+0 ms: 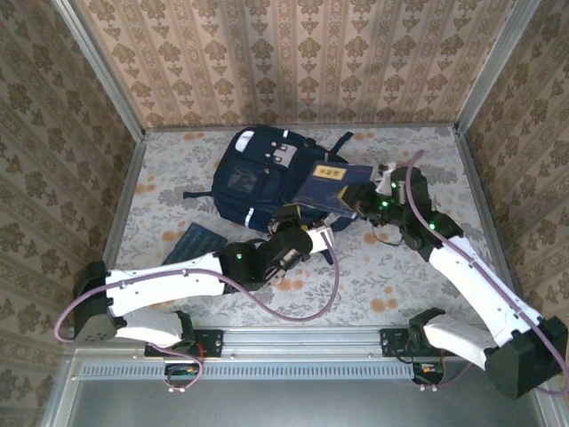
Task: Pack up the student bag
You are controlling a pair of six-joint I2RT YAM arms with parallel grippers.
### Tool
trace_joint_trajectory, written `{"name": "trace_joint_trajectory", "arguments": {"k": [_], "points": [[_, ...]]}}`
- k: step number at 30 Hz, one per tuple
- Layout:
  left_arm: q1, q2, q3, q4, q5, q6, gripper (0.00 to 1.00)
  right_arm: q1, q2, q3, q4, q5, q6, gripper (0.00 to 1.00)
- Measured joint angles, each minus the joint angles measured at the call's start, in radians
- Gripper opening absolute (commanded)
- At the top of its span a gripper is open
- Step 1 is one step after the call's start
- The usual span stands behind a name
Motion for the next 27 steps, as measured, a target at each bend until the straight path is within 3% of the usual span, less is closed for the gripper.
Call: {"name": "trace_joint_trajectory", "arguments": {"k": [3, 7, 10, 13, 17, 27], "points": [[0.052, -0.061, 0.000, -0.037, 0.149, -0.114, 0.67, -0.058, -0.063, -0.079, -0.007, 0.025, -0.069, 0.00], [0.268, -0.097, 0.035, -0.078, 0.391, -0.317, 0.64, -0.070, -0.158, -0.160, -0.044, 0.081, -0.160, 0.00], [0.444, -0.006, 0.146, -0.124, 0.561, -0.459, 0.64, -0.072, -0.271, -0.216, -0.069, 0.150, -0.214, 0.00], [0.537, 0.158, 0.308, -0.159, 0.698, -0.571, 0.56, -0.072, -0.375, -0.246, -0.107, 0.231, -0.247, 0.00], [0.580, 0.408, 0.529, -0.208, 0.836, -0.669, 0.49, -0.071, -0.436, -0.259, -0.150, 0.306, -0.266, 0.00], [0.692, 0.824, 0.815, -0.273, 1.074, -0.890, 0.52, -0.071, -0.516, -0.275, -0.227, 0.379, -0.310, 0.00]]}}
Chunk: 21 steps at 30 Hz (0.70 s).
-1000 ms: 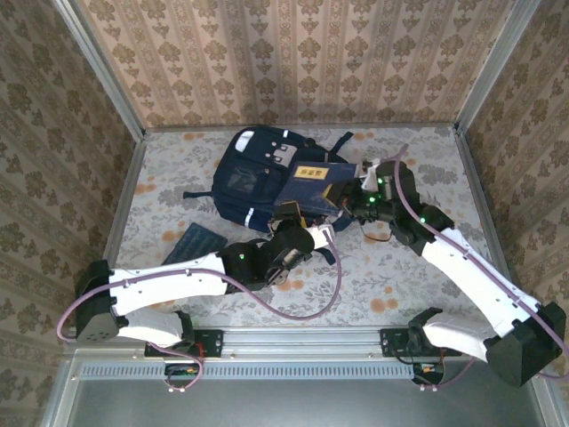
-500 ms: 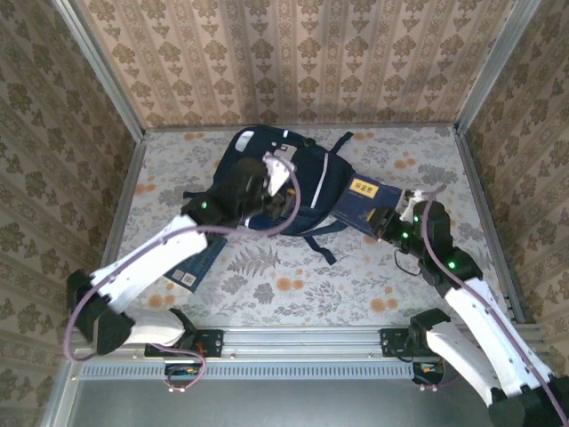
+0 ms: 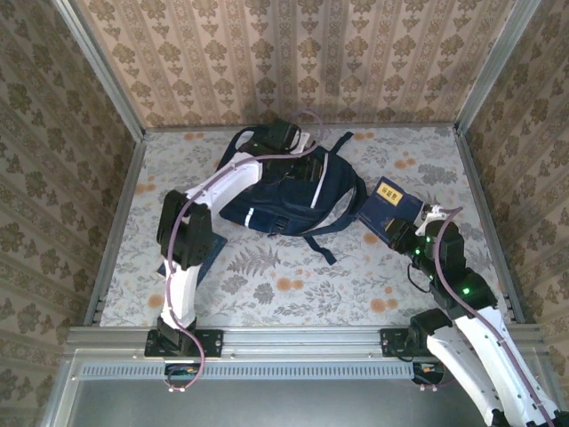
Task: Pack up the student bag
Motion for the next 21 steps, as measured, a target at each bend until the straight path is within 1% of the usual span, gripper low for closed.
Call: {"name": "trace_joint_trajectory", "arguments": {"k": [3, 10, 13, 16, 21], "points": [[0.019, 0.053, 0.015, 0.008, 0.068, -0.055, 0.51, 0.000, 0.000, -0.019, 0.003, -0.001, 0.003, 0.00], [0.013, 0.109, 0.057, 0.014, 0.168, -0.115, 0.47, 0.000, 0.002, -0.078, 0.005, -0.013, 0.025, 0.00], [0.004, 0.117, 0.080, 0.014, 0.186, -0.122, 0.47, 0.000, 0.005, -0.082, 0.012, -0.024, 0.036, 0.00], [-0.007, 0.132, 0.103, 0.013, 0.197, -0.122, 0.44, 0.000, 0.005, -0.085, 0.019, -0.032, 0.051, 0.00], [-0.015, 0.173, 0.132, 0.011, 0.216, -0.137, 0.42, 0.000, 0.005, -0.090, 0.021, -0.047, 0.069, 0.00]]}}
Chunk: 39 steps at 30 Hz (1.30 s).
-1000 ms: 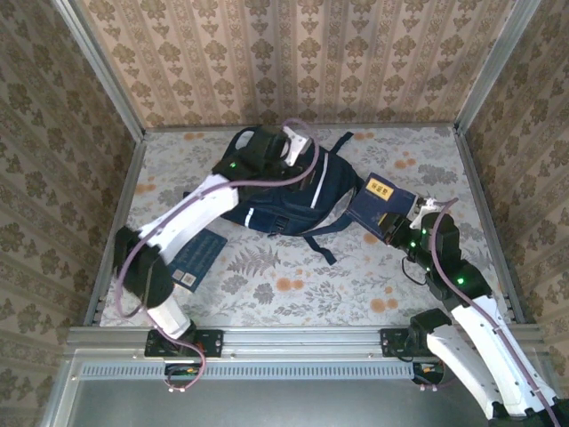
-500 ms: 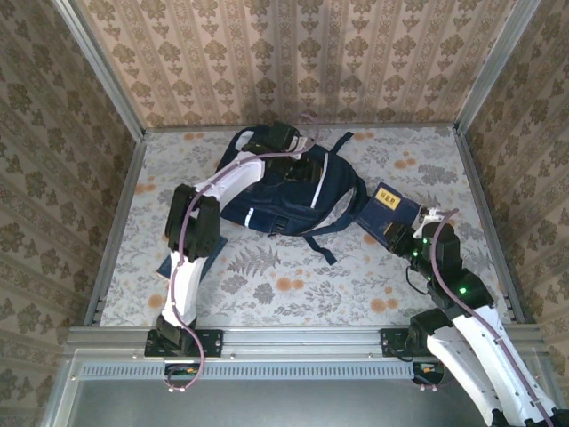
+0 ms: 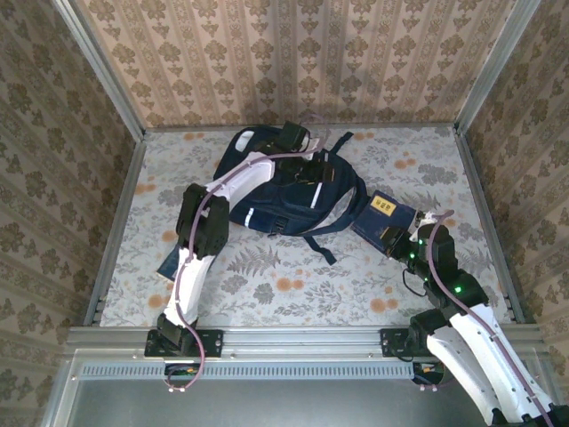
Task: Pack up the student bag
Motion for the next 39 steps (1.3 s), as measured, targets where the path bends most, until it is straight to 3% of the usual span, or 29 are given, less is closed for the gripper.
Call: {"name": "trace_joint_trajectory", "arguments": {"k": [3, 9, 15, 19, 27, 39], "points": [[0.000, 0.024, 0.001, 0.000, 0.008, -0.012, 0.37, 0.000, 0.000, -0.002, 0.010, -0.007, 0.008, 0.00], [-0.001, 0.064, 0.061, -0.037, -0.008, -0.027, 0.17, 0.000, 0.000, -0.019, 0.035, -0.013, 0.016, 0.00], [-0.021, 0.076, 0.111, -0.059, -0.027, -0.030, 0.14, 0.000, -0.009, -0.021, 0.035, -0.013, 0.016, 0.00], [-0.027, 0.098, 0.139, -0.089, -0.035, -0.024, 0.00, 0.000, -0.021, -0.024, 0.036, -0.013, 0.016, 0.00], [0.011, 0.085, 0.153, -0.150, -0.018, -0.005, 0.00, 0.000, -0.027, -0.027, 0.028, -0.006, 0.008, 0.00], [0.093, -0.157, 0.240, -0.425, -0.050, 0.135, 0.00, 0.000, 0.048, -0.027, 0.142, -0.069, 0.012, 0.00]]}}
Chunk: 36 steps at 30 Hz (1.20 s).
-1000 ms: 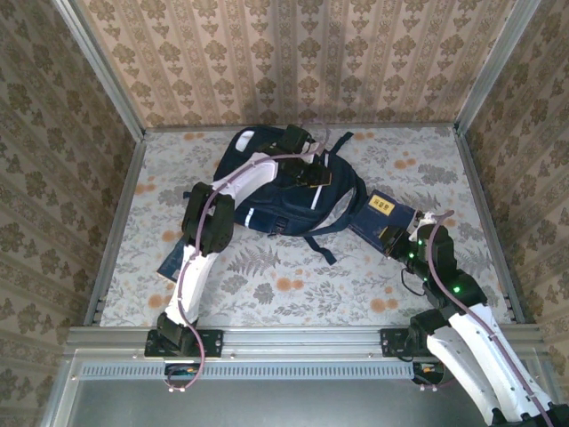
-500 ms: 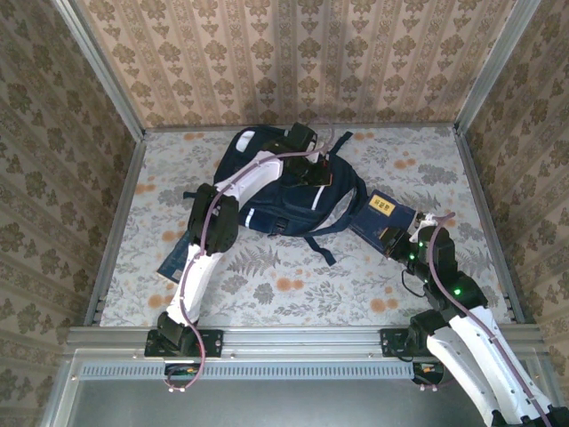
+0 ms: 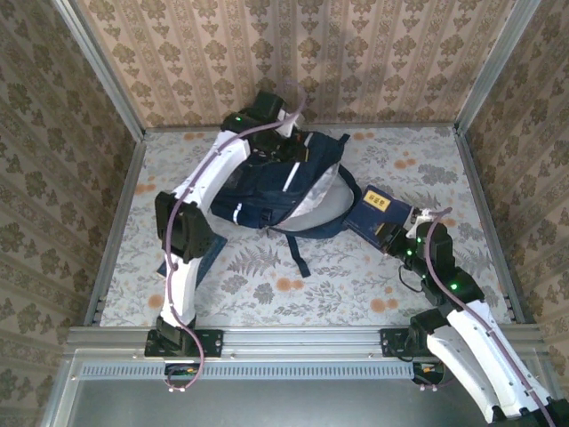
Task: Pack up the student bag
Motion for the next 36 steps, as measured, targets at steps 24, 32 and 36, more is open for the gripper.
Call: {"name": "trace_joint_trajectory", "arguments": {"k": [24, 32, 36], "points": [[0.139, -0.103, 0.006, -0.120, 0.146, 0.068, 0.00, 0.194, 0.643, 0.077, 0.723, -0.159, 0.208, 0.00], [0.141, -0.115, 0.001, -0.096, 0.180, 0.036, 0.00, 0.282, 0.983, 0.236, 0.947, -0.096, 0.319, 0.00], [0.143, -0.115, -0.002, -0.059, 0.202, -0.008, 0.00, 0.346, 1.167, 0.375, 1.004, -0.054, 0.364, 0.00]]}}
